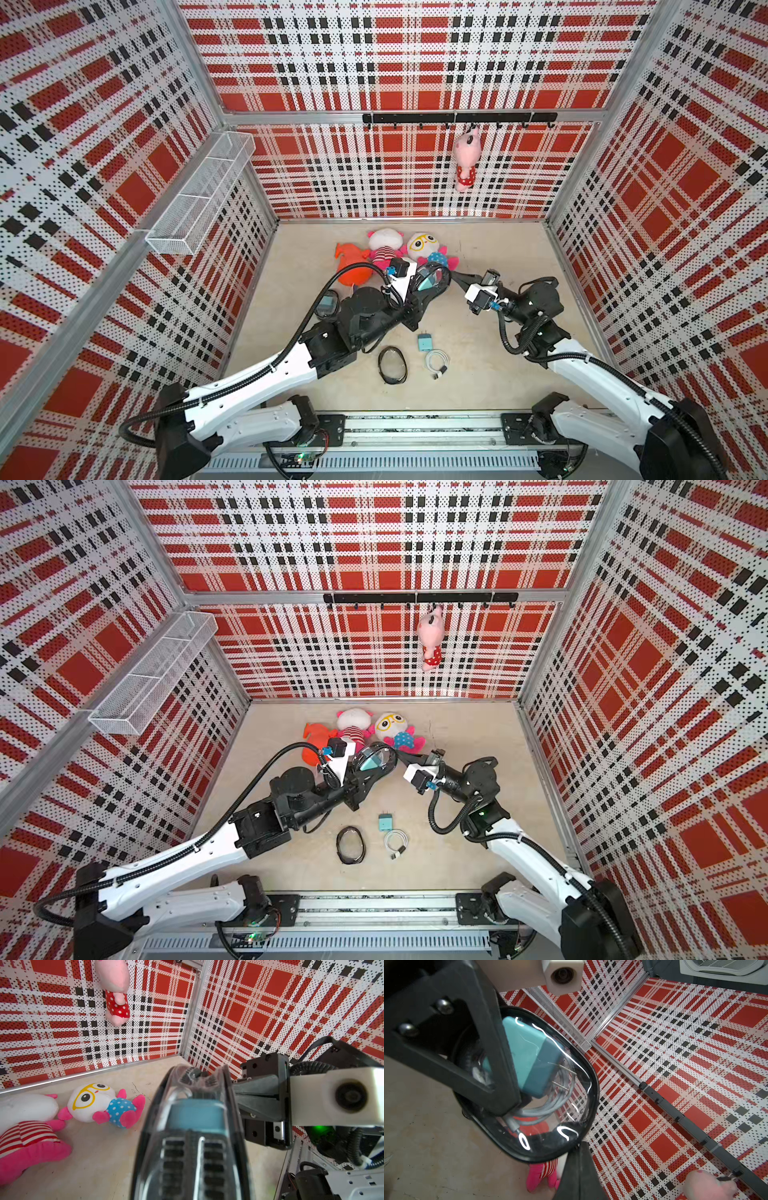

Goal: Pack away charging kits
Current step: Zip the zipper on the storage bag.

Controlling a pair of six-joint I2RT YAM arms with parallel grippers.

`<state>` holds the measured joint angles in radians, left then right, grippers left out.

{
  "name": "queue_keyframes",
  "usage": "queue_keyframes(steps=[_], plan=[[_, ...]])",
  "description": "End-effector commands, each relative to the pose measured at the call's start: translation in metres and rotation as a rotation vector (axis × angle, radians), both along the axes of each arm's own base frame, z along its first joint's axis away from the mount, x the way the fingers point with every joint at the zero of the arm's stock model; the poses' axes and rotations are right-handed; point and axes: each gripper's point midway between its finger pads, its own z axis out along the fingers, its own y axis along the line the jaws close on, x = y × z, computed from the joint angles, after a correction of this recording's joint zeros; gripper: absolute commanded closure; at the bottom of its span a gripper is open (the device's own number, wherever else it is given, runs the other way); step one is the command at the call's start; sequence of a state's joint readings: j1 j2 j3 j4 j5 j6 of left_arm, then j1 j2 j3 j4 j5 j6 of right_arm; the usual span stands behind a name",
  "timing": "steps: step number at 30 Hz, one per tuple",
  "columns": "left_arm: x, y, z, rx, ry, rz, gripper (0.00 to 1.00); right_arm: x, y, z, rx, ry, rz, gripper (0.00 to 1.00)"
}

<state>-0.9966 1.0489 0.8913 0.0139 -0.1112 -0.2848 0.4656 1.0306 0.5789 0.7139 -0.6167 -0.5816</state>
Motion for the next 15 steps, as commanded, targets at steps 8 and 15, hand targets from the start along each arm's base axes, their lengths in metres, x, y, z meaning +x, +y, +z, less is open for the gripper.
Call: queue_keyframes(steps=[8, 15], plan=[[-0.015, -0.006, -0.036, 0.109, 0.057, -0.057, 1.00, -0.013, -0.002, 0.039, 0.026, -0.140, 0.066, 1.00], [-0.018, -0.005, -0.042, 0.133, 0.061, -0.046, 1.00, 0.000, -0.011, 0.044, -0.014, -0.155, 0.028, 1.00]])
